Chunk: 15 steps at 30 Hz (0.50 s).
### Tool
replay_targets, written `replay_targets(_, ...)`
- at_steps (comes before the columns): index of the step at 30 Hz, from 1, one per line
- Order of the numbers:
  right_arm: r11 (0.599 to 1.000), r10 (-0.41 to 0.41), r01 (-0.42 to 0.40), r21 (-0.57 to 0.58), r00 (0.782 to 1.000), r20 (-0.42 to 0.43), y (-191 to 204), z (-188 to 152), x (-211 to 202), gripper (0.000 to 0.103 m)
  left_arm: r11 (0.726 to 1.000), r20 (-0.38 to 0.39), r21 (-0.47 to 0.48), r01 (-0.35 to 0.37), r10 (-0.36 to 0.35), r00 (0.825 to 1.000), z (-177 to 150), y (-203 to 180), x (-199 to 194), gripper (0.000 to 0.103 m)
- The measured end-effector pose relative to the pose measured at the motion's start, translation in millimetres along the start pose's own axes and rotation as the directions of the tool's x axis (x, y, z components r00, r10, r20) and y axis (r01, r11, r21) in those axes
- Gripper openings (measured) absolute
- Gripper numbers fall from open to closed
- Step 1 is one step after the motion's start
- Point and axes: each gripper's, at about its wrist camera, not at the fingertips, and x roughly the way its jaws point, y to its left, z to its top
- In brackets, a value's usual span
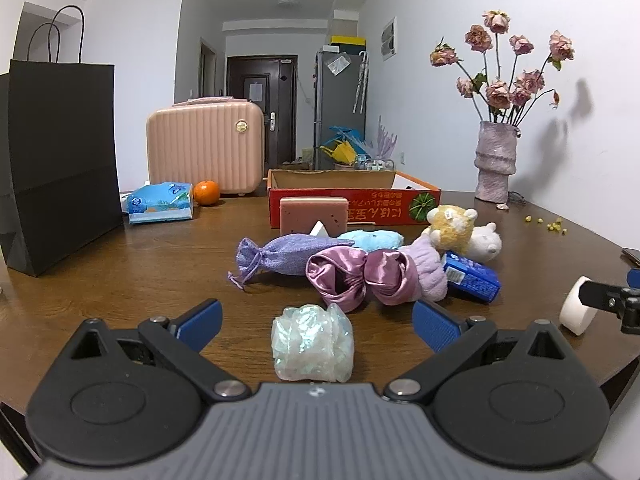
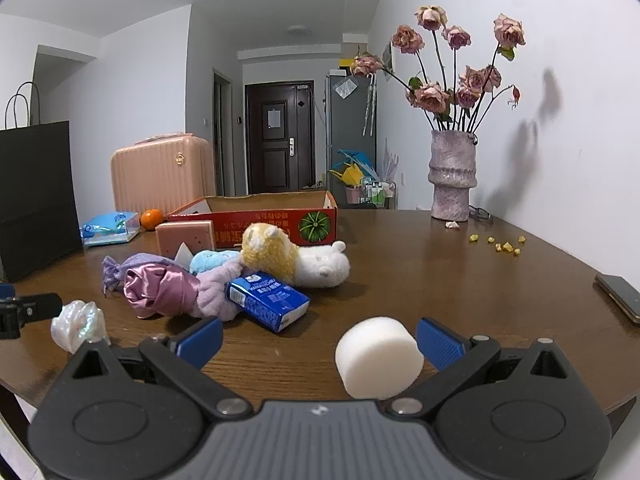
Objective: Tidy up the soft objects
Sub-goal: 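Close the left gripper on the plastic bundle while the right gripper closes on the white foam cylinder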
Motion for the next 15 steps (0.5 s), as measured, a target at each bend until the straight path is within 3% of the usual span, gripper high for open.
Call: replay_targets(15,0.999,-0.030,0.030,0.016,0.999,-0.013,-14,-7,25,0.102,0.999,-0.079,-0.013,-0.033,0.032,0.996,-6,1,37,0.103)
